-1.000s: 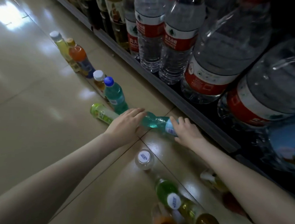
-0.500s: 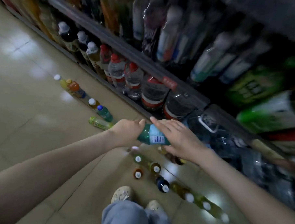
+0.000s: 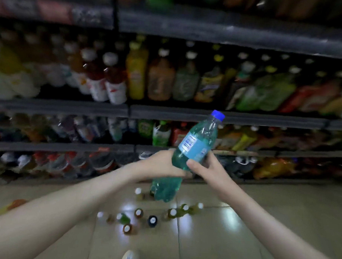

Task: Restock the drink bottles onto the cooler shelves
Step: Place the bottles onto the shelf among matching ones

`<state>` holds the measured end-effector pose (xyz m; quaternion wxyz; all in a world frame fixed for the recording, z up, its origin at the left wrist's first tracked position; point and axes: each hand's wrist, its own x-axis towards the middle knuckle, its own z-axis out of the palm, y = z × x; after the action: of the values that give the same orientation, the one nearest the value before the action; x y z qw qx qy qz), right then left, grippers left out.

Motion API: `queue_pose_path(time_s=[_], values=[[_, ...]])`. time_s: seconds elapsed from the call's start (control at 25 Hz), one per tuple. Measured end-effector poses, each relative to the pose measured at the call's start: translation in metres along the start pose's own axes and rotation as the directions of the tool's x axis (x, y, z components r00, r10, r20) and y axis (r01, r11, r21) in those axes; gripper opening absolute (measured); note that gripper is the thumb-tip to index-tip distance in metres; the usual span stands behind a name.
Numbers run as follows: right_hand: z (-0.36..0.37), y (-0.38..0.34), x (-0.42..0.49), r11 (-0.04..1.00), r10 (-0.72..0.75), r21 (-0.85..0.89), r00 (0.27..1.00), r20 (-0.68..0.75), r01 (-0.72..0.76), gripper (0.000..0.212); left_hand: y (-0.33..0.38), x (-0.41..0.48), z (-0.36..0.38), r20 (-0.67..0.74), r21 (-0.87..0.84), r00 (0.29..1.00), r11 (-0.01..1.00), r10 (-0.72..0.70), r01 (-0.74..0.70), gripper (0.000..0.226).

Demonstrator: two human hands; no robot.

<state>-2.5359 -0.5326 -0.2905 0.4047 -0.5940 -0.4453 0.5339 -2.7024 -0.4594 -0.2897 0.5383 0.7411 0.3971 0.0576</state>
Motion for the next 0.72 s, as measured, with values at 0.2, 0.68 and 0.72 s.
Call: queue_pose_path(time_s=[0.2,0.68,0.72], values=[[-0.125,-0.036,-0.101,0.982,-0.146,0.063,0.932,-0.332,0.176,0.056,0.155,0.035,0.077,0.203,0.227,0.959,0.943,0.199,-0.244,0.035],[-0.448,-0.071,-0.270,0.937,-0.301,-0.099,0.634,-0.712,0.334,0.047,0.410,0.121,0.268,0.161,0.572,0.832,0.637,0.532,-0.517,0.027],[-0.471,-0.074,-0.271,0.927,-0.319,-0.107,0.606,-0.729,0.359,0.047,0.426,0.138,0.277,0.148,0.589,0.824,0.621,0.547,-0.518,0.027]])
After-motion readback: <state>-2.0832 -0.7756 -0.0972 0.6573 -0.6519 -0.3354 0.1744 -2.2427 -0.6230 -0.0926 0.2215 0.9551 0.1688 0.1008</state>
